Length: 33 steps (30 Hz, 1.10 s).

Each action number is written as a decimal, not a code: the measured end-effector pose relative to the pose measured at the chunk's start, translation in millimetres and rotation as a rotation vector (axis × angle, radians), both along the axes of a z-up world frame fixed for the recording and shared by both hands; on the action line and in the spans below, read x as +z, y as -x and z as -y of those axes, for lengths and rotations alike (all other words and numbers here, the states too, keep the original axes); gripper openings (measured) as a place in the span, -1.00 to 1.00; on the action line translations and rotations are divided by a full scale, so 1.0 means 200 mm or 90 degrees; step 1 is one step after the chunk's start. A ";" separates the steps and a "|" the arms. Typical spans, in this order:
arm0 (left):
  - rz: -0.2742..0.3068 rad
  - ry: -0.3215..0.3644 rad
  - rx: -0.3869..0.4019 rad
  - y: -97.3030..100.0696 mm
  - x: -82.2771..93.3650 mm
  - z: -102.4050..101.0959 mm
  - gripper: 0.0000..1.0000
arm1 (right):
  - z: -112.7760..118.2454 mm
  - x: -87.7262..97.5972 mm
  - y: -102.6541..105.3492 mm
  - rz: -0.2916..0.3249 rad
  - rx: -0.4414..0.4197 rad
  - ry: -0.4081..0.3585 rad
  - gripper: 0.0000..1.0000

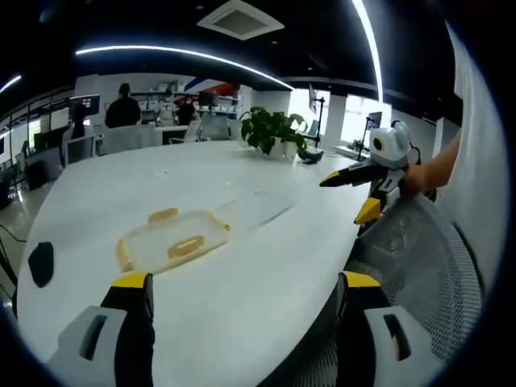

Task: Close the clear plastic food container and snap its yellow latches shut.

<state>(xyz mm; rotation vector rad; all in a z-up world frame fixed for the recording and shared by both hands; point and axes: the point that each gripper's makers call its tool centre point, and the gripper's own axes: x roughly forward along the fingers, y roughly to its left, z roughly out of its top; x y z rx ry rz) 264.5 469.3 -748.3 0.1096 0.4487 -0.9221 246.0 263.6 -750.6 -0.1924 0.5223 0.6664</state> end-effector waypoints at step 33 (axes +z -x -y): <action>-0.001 -0.008 -0.003 0.01 0.00 0.00 0.89 | 0.00 0.00 0.00 0.002 0.001 0.002 0.70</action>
